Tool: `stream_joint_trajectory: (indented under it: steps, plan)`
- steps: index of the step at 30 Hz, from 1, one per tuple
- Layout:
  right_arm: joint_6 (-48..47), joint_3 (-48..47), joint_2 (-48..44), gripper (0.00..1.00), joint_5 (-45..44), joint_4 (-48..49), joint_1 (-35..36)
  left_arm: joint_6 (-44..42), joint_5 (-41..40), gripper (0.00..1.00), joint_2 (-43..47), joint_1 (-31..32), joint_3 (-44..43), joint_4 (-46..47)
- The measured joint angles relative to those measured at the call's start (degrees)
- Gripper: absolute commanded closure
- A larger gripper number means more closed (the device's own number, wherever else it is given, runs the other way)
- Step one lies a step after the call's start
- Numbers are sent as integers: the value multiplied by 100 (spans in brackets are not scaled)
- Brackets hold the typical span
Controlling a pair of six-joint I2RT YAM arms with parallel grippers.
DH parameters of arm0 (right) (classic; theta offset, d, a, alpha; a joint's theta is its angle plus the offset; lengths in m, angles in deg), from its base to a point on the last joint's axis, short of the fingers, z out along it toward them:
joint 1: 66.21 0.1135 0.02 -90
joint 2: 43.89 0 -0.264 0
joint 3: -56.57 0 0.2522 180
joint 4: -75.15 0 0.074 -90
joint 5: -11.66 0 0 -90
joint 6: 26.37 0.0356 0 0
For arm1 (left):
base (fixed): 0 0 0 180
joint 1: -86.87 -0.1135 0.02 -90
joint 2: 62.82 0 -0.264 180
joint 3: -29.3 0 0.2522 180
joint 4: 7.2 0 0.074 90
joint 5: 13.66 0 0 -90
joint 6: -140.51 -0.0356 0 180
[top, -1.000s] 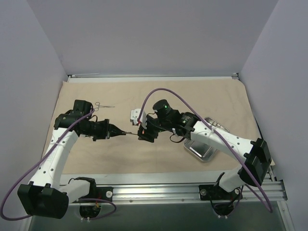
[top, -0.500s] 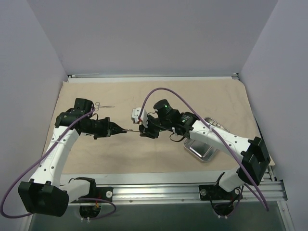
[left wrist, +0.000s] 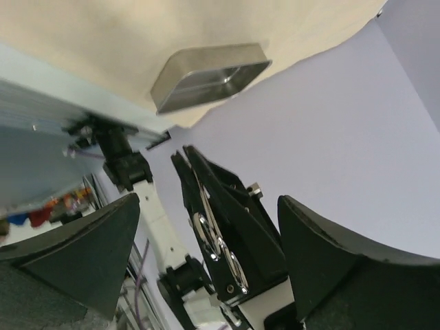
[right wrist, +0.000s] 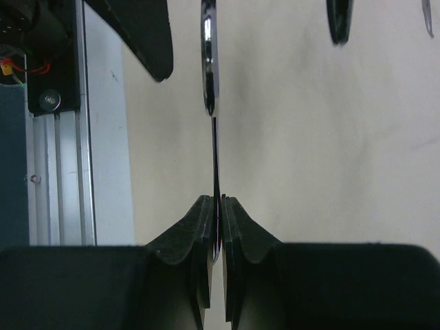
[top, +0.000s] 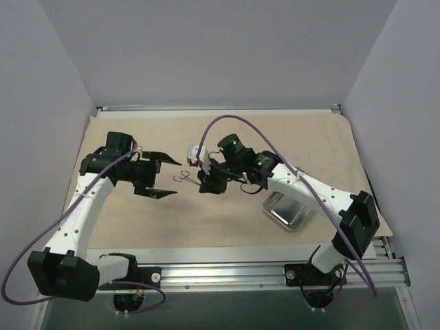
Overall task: Open and lay out the surgical kit
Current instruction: Adjust the medical item.
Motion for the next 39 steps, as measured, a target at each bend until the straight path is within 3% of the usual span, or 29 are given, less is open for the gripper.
stream_joint_trajectory:
  steps: [6,11,14,18,23,30,34,39]
  plan:
    - [540,-177,0,100,354,-579,-619,-1419,-1095,7,-337,-4,-981,98]
    - [1032,-560,129,100,815,-1287,-1320,-2929,-2350,15,-144,203,-1353,487]
    - [1296,-1071,442,100,1084,-1637,-1513,-4019,-2903,23,85,597,-1362,892]
    - [1768,-1231,662,100,1513,-1812,-1497,-5849,-3383,23,55,1663,-1832,1322]
    - [2225,-1228,697,100,1915,-2092,-1467,-7962,-3421,24,-254,2693,-2706,1488]
    - [2743,-1207,697,100,2601,-2402,-1517,-10474,-2872,36,-153,3414,-2835,1054]
    - [2957,-1187,682,100,2889,-2669,-1530,-11090,-2396,32,-101,3539,-2935,577]
    - [3088,-601,308,100,3077,-2970,-1445,-11352,-2096,27,334,4258,-2514,374]
